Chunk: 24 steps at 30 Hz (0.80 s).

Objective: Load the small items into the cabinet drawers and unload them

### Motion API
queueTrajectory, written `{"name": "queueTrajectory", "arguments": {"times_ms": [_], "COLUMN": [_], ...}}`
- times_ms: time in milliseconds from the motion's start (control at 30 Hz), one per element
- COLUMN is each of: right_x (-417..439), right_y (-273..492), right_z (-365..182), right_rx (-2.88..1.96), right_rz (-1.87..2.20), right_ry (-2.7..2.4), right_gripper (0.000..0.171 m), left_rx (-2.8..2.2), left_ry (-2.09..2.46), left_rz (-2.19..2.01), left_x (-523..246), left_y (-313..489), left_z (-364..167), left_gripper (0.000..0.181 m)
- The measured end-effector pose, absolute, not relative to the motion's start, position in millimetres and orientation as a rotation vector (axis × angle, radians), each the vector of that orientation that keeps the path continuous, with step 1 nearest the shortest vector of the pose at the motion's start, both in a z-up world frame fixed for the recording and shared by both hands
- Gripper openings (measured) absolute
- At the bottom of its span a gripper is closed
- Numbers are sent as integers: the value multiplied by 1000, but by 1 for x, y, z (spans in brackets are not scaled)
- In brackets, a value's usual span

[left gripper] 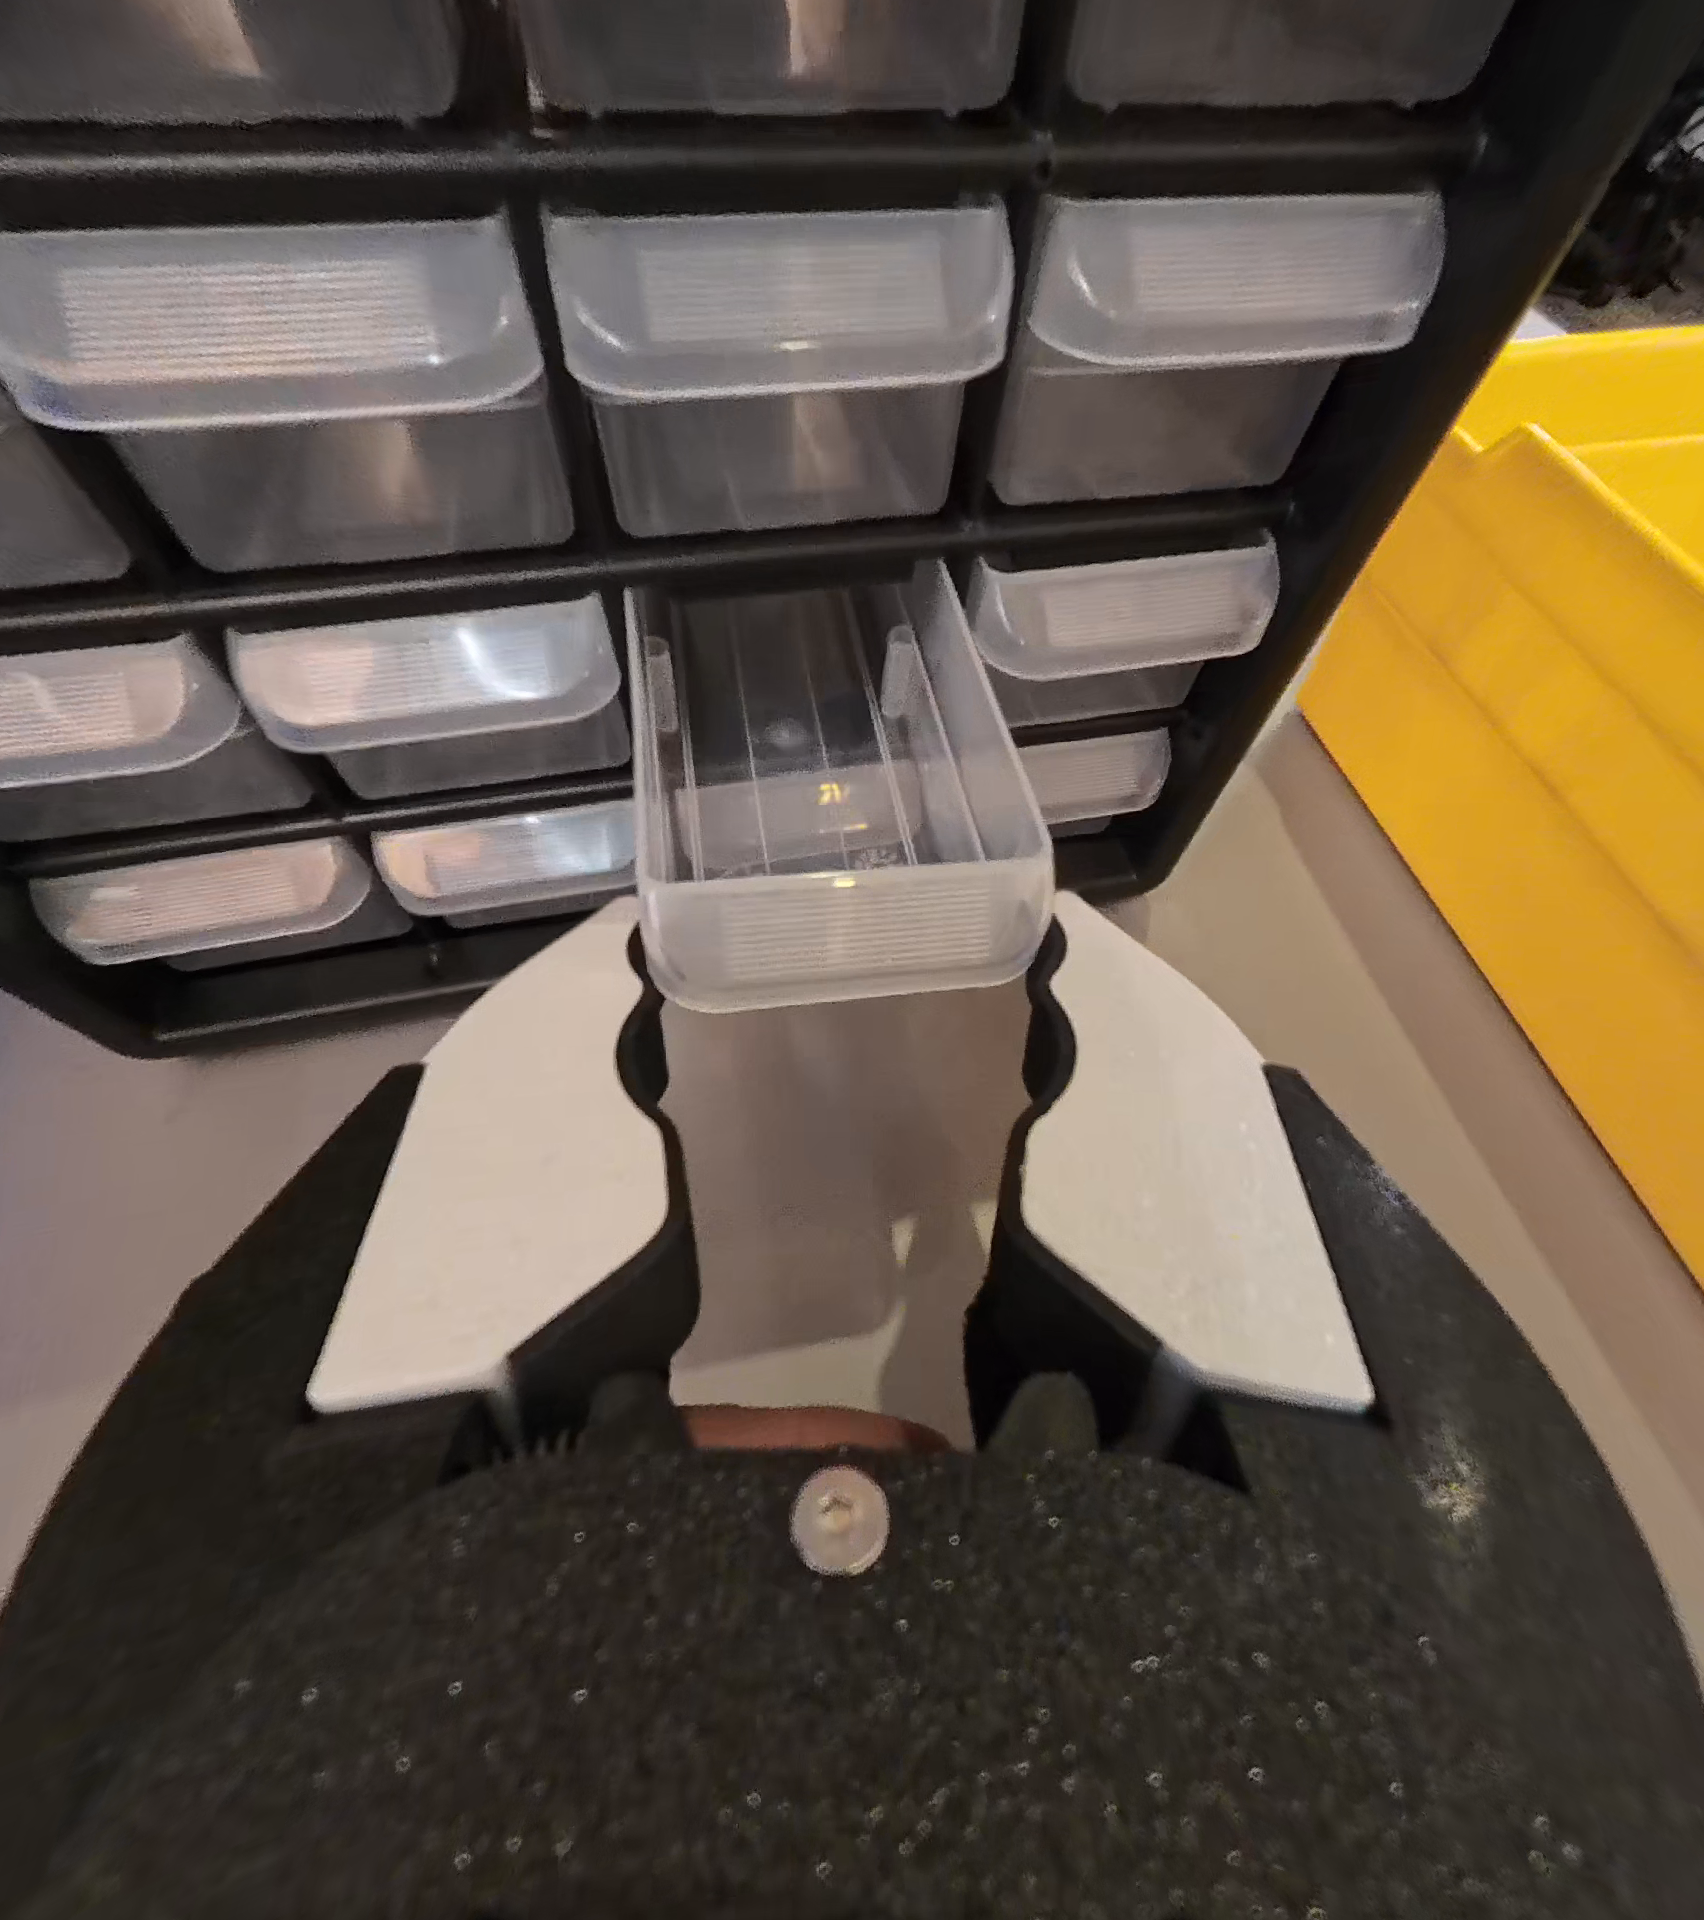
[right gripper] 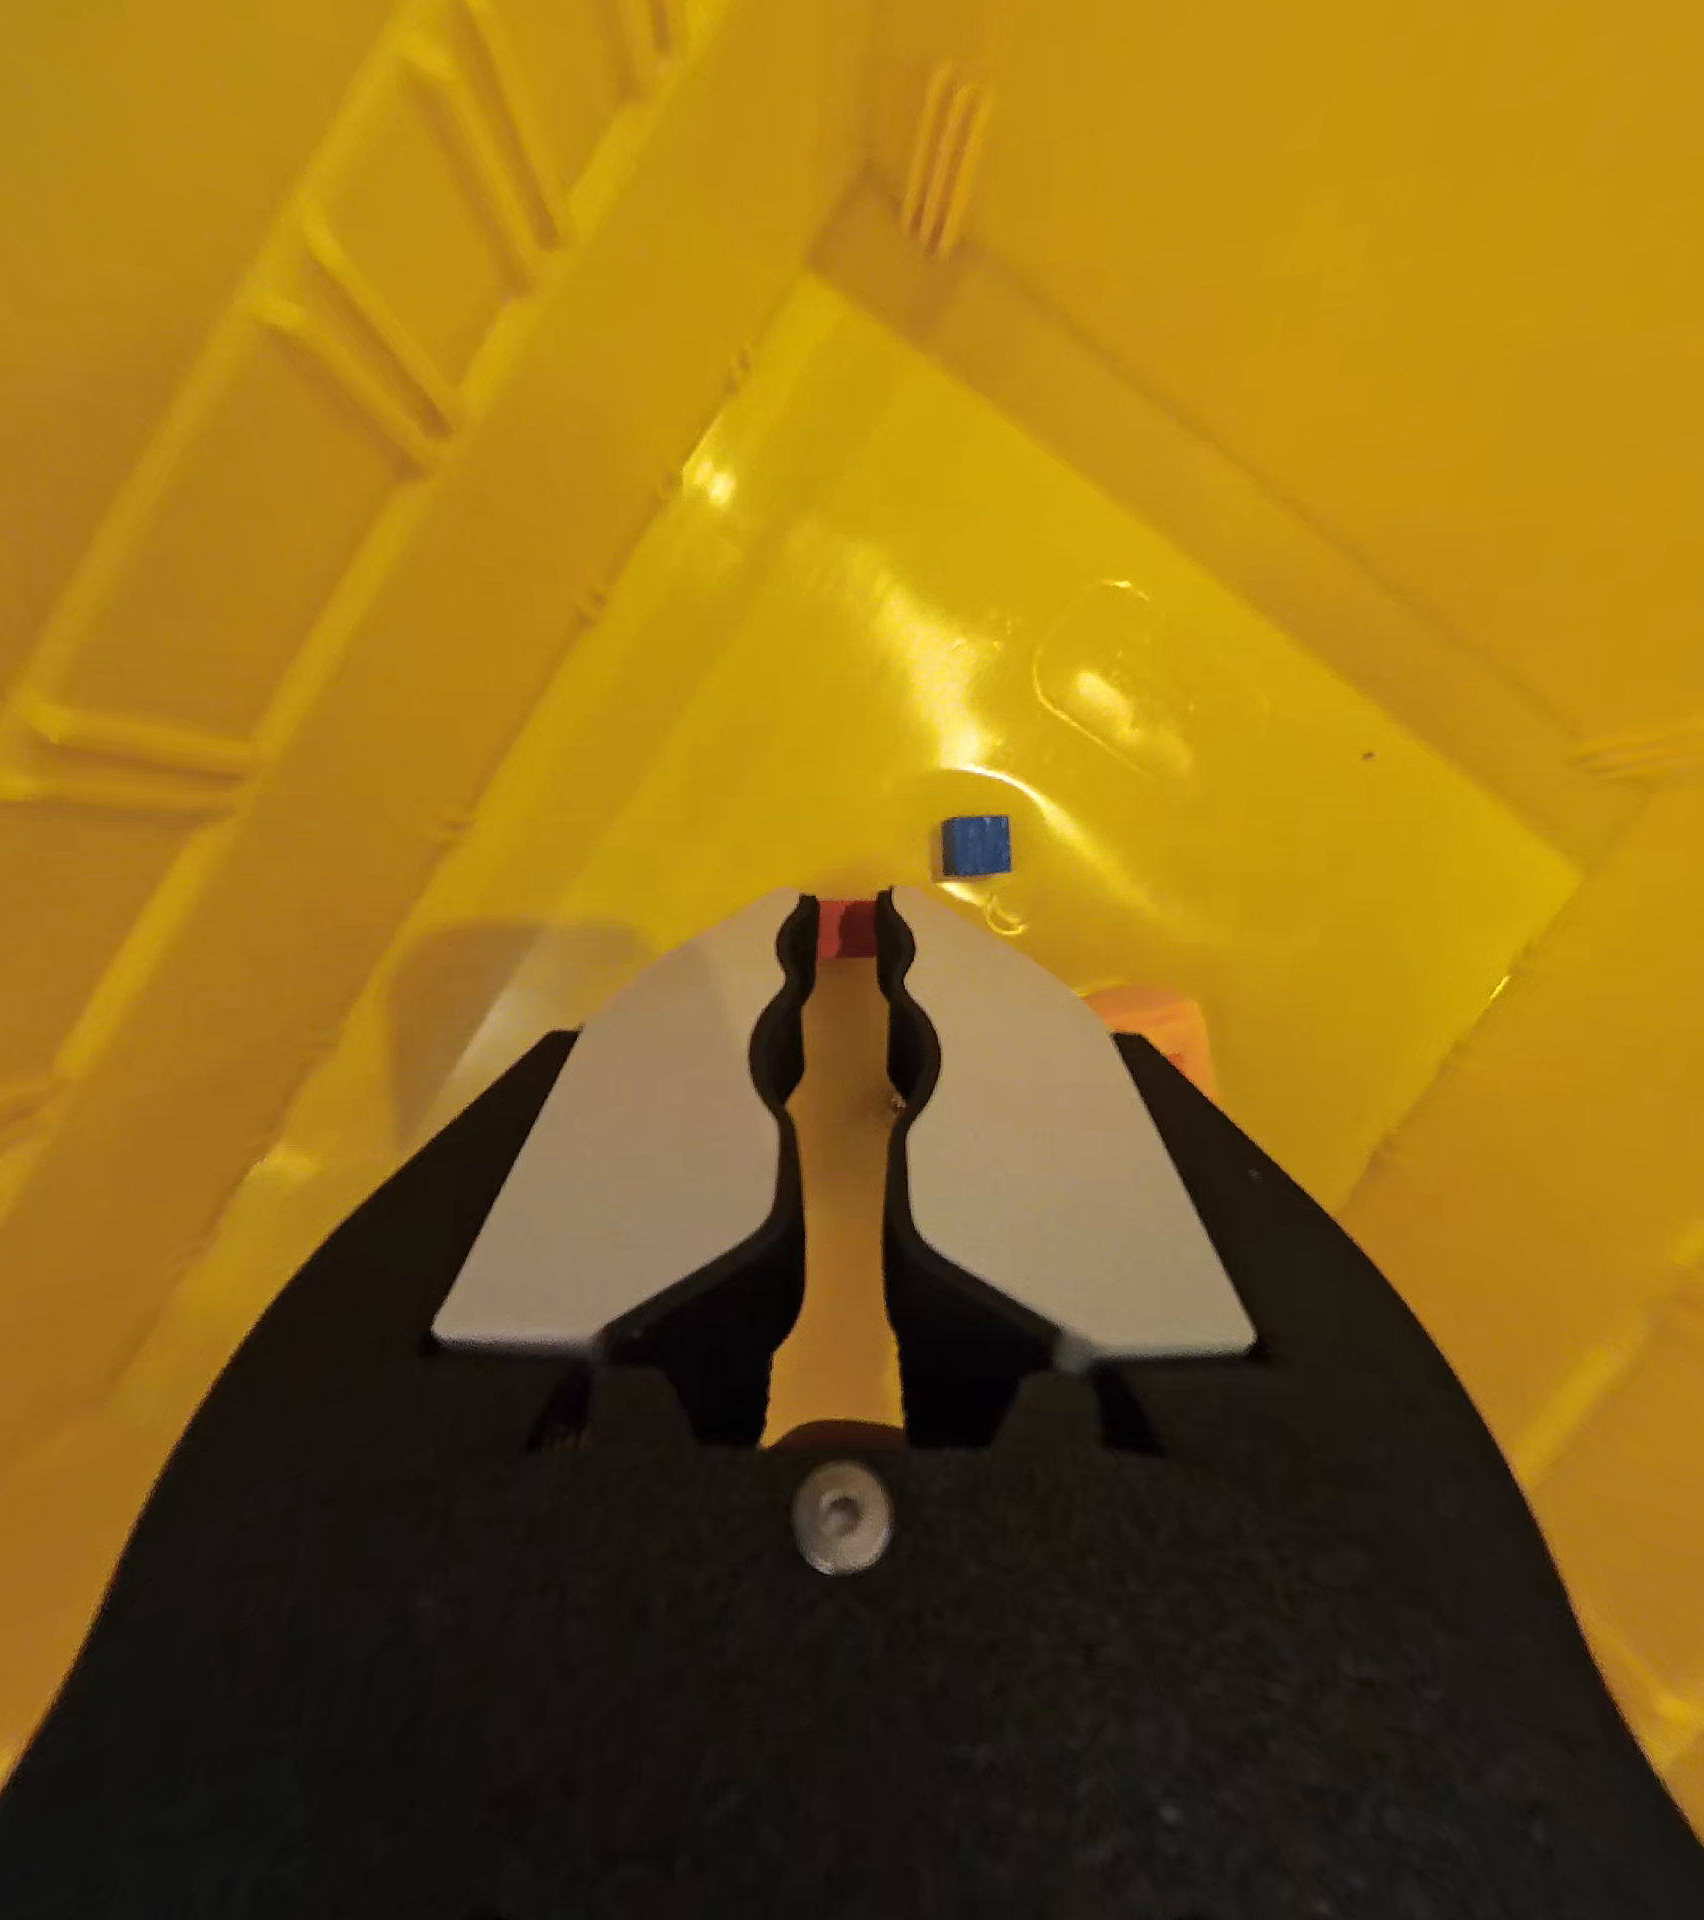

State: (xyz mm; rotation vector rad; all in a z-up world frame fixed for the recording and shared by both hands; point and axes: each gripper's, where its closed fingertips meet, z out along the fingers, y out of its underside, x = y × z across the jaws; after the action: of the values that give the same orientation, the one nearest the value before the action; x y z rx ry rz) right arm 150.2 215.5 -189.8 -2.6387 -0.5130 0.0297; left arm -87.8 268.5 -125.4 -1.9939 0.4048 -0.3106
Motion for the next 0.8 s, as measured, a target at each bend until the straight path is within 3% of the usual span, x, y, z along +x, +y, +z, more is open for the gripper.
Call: {"name": "queueTrajectory", "arguments": {"times_ms": [100,267,400,567,800], "right_x": [156,154,64,-28,-70], "right_y": [214,192,130,63,36], "right_z": [-176,-90,-39,-56,-75], "right_rx": [-2587,-2323,-1948,-1722,-1614], "right_rz": [-6,16,401,455,403], "right_ry": [-504,-358,-336,-503,-565], "right_gripper": [28,28,18,10,9], "left_rx": [-1998,-1992,-1989,-1931,-1901], "left_ry": [399,378,346,312,407], "left_rz": [-339,-398,-422,-520,-395], "left_x": [-85,-95,-105,-95,-81], "left_y": [273,261,245,240,281], "left_z": [-125,-128,-132,-115,-106], "left_gripper": [67,62,52,27,25]}}
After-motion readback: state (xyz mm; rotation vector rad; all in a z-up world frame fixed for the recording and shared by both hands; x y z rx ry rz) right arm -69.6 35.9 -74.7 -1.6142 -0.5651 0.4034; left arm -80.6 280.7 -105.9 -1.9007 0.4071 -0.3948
